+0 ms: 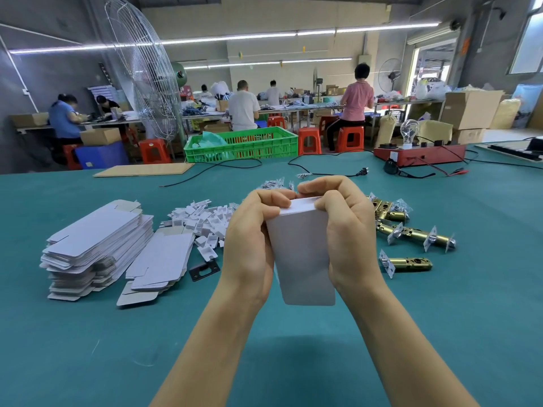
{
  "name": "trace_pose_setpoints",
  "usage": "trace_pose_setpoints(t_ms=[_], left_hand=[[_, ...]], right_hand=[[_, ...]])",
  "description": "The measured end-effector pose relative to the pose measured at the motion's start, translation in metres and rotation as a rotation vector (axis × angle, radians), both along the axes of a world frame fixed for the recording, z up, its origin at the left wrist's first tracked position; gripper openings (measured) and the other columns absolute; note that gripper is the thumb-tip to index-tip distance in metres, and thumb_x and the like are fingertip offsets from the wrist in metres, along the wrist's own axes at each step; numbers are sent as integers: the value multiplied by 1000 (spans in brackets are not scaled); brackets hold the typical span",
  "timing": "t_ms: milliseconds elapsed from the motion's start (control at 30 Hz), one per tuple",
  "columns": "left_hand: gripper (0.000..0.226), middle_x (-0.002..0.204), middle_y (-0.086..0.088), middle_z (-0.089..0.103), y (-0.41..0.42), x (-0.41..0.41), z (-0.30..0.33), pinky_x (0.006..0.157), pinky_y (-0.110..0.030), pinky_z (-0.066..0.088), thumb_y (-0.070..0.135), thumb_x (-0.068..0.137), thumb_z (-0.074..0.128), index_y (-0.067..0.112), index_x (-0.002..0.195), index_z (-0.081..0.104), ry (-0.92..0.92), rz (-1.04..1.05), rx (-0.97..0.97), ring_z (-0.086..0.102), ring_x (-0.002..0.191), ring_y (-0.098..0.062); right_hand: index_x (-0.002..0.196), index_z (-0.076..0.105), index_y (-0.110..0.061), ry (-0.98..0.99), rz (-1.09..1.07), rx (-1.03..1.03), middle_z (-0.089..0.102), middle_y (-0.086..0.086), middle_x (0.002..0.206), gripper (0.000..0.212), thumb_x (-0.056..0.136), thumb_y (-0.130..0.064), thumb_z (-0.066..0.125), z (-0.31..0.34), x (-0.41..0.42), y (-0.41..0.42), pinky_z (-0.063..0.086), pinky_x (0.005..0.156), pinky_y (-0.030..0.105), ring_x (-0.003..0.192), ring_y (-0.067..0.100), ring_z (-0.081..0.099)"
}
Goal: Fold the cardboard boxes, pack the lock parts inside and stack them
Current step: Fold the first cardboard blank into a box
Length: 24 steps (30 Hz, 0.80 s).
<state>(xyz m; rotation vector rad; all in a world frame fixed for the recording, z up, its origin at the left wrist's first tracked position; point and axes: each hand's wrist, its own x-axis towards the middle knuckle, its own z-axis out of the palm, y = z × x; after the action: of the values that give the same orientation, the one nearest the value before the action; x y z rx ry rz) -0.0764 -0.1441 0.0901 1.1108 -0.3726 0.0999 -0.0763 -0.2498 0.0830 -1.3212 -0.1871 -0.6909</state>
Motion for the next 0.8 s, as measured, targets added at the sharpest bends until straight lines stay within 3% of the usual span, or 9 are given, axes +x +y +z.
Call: trace_pose_setpoints(t_ms=[200,300,400,467,600,700,800], left_hand=[[36,92,-3,70,-1,-1,0,60,-29,46,-2,85,35,15,69,63,28,-35,-52,62,84,-17],[36,94,-4,71,-1,0,-1,63,-31,46,-2,84,35,15,69,63,35,-49,-68,64,85,-17],[26,101,-7,71,-1,0,-2,67,-30,52,1,84,40,12,78,63,34,-123,-110,66,91,-20],[18,100,-5,71,-1,2,-1,66,-29,50,13,80,48,14,86,65,46,-142,-13,65,89,-18],[34,94,-2,69,5,5,-6,73,-33,46,41,83,64,18,107,62,19,-201,467,61,84,-13],[33,94,3,71,4,1,-10,74,-26,51,42,85,68,17,105,58,-74,-242,466,64,87,-8],[23,98,1,68,-1,1,-11,77,-28,51,39,83,69,29,101,60,-282,-57,540,64,92,-15]], right_hand=[[76,68,-14,-7,-22,-1,70,-3,78,23,73,-11,45,3,-3,-1,47,71,29,80,12,63],[74,70,-13,-34,-40,-30,71,-4,75,25,73,-10,45,4,-5,-2,46,63,17,74,5,61],[75,69,-11,-53,-66,-25,71,-3,75,24,73,-9,46,6,-6,-5,45,61,13,73,4,61],[72,69,-15,-53,-82,5,69,-3,73,23,72,-10,46,6,-6,-9,45,60,18,71,6,59],[64,66,-23,-68,-139,80,61,-10,65,27,69,-6,46,6,-3,-18,42,59,16,65,4,54],[62,64,-28,-52,-168,104,60,-13,65,24,69,-10,49,5,-2,-22,41,57,19,64,5,52],[74,61,-28,7,-182,99,59,-11,73,10,75,-21,53,5,1,-23,41,64,30,71,10,53]])
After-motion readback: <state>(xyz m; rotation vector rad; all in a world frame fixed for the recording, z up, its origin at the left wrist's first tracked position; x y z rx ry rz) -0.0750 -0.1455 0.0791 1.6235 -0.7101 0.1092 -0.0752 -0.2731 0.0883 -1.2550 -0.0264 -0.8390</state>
